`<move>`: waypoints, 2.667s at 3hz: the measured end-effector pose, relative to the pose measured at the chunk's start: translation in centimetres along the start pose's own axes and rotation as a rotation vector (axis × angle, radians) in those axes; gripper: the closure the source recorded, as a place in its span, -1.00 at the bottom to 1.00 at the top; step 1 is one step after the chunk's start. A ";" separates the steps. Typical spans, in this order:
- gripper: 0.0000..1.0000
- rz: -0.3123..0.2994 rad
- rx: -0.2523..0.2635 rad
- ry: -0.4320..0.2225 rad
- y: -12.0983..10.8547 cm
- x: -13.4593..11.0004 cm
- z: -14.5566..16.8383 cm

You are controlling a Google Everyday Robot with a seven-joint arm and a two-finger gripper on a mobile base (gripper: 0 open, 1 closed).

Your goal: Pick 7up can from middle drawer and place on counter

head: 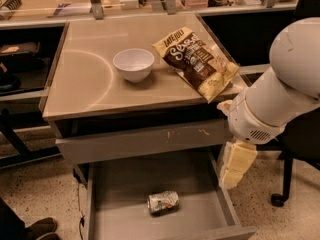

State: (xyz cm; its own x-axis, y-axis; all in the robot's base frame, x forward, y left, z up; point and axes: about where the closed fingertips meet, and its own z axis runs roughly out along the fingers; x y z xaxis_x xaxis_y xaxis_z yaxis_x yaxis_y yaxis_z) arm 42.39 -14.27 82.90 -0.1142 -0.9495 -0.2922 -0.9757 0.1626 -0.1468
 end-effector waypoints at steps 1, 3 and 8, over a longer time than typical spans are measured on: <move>-1.00 0.000 0.000 0.000 0.0 0.0 0.0; -1.00 0.088 -0.091 -0.029 2.6 1.6 10.8; -1.00 0.087 -0.166 -0.143 3.1 -0.1 25.6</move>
Offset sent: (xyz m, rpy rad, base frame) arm -0.0172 0.0353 -0.1334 0.0674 0.1431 -0.0276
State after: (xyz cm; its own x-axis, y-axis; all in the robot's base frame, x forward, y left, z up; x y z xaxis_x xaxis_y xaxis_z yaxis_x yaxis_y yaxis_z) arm 44.14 -6.78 58.29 -0.1830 -0.8841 -0.4300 -0.9821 0.1843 0.0391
